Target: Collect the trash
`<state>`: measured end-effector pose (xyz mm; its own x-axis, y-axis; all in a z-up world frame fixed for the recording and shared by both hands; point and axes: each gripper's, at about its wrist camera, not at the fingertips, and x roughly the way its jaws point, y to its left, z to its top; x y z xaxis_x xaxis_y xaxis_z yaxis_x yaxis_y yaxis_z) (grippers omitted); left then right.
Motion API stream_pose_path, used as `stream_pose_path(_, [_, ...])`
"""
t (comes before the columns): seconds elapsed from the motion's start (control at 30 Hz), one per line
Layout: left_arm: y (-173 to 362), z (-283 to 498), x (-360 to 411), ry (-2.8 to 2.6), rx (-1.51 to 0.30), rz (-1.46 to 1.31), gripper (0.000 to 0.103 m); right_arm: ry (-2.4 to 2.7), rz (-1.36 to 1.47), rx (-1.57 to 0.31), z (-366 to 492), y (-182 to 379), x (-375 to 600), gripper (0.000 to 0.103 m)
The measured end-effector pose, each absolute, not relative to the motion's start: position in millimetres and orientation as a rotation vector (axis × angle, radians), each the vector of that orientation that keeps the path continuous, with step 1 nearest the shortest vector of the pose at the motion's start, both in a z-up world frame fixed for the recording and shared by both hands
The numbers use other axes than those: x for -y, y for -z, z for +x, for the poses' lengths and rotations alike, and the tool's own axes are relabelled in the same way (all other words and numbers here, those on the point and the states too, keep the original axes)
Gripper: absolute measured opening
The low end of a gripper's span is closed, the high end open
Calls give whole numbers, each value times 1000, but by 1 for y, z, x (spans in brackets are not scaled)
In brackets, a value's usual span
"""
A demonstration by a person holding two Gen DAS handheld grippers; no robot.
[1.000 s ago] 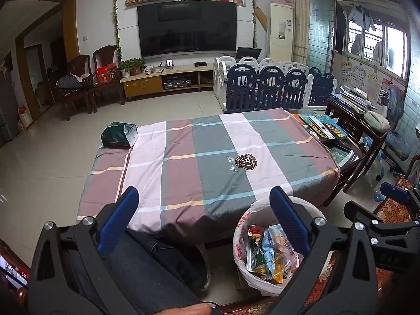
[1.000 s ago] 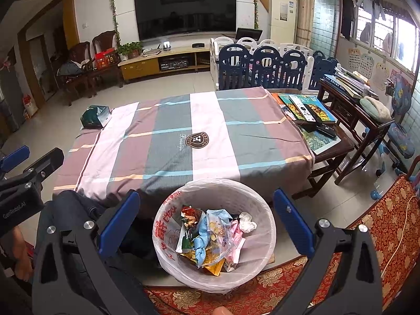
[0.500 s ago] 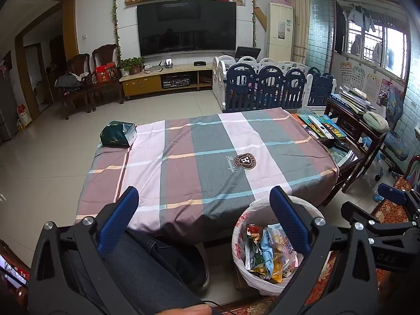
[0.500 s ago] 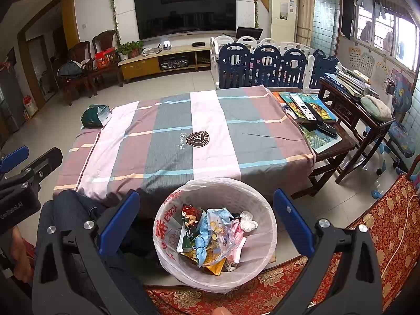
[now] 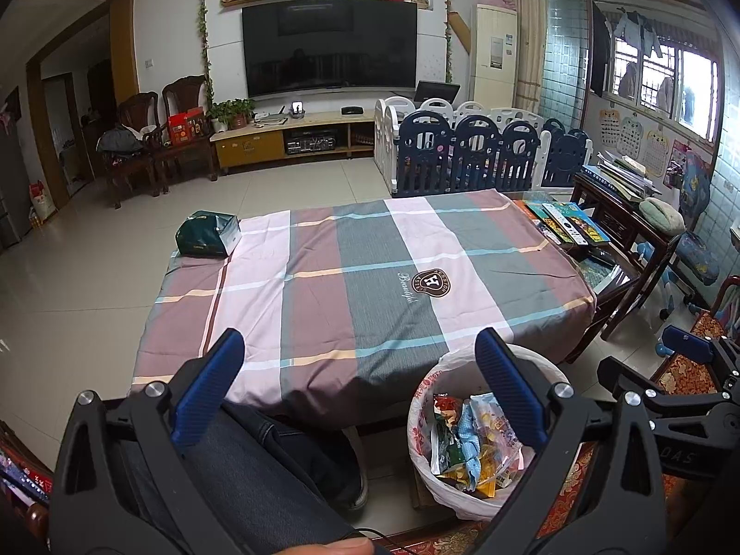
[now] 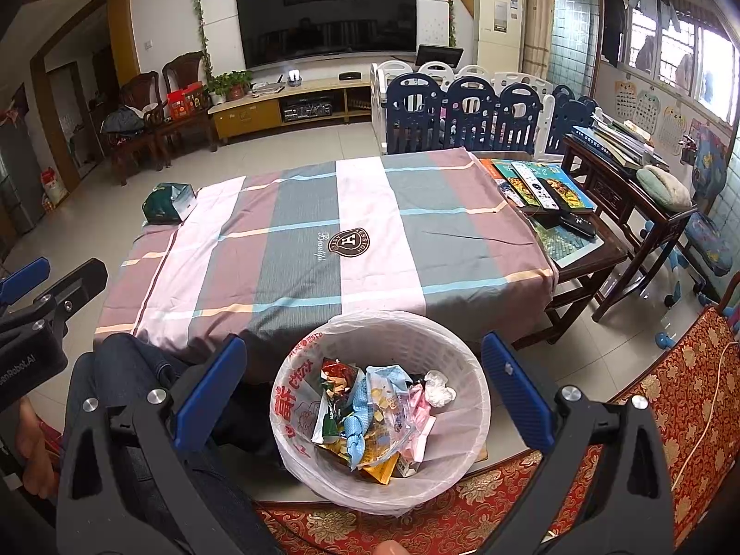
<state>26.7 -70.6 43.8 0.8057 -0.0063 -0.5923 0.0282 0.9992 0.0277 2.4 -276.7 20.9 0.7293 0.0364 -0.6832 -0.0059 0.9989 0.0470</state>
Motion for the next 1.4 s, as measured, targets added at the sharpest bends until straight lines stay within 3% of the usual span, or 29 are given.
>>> stream_pose_path(1.4, [-33, 23, 78, 26, -658, 23, 100, -21, 49, -761, 1, -20, 275, 99])
